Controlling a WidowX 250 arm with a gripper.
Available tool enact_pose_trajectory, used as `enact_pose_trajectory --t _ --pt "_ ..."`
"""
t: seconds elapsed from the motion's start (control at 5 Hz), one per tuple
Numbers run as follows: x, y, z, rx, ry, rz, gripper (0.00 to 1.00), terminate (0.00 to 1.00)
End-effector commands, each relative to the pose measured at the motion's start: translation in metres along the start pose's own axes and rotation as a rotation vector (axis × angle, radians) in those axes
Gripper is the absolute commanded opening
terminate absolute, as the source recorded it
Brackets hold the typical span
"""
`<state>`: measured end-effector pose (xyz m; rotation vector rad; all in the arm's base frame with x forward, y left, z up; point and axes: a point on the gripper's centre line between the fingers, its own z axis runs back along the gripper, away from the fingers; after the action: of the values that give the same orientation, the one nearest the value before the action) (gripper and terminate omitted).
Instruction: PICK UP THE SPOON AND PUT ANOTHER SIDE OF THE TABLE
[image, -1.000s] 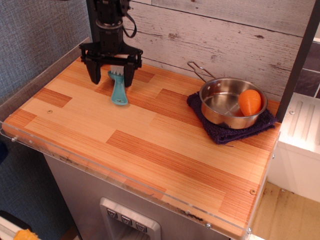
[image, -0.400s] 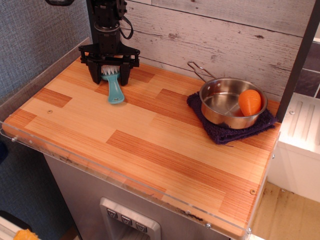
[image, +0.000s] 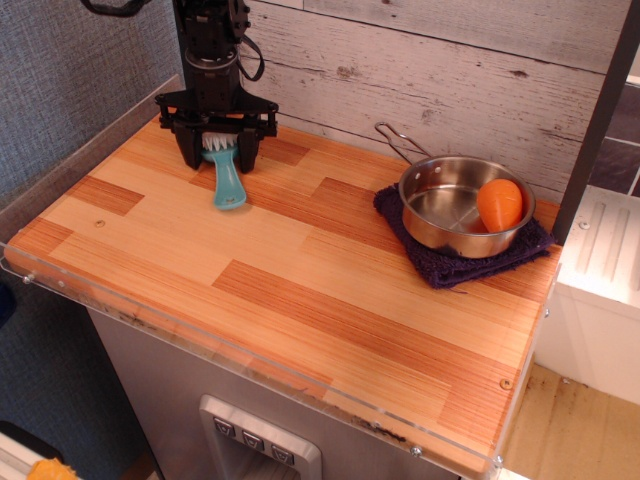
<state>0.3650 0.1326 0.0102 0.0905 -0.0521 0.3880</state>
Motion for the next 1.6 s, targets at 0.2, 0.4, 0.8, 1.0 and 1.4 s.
enact_pose_trajectory --t 0.2,0.4,0.8,1.0,1.4 --pt "-0.080 -0.039 0.088 -0.108 -0.131 -0.230 0.00 0.00" --pt "-0.104 -0.061 0.070 -0.084 -0.105 -0.368 0.00 0.00" --pt "-0.127 -0.103 0.052 -0.059 -0.134 -0.574 0.00 0.00" --pt "-0.133 -0.115 0.049 -0.066 -0.140 -0.578 0.00 0.00" --pt "-0.139 -0.134 0.038 -0.096 -0.170 -0.430 0.00 0.00"
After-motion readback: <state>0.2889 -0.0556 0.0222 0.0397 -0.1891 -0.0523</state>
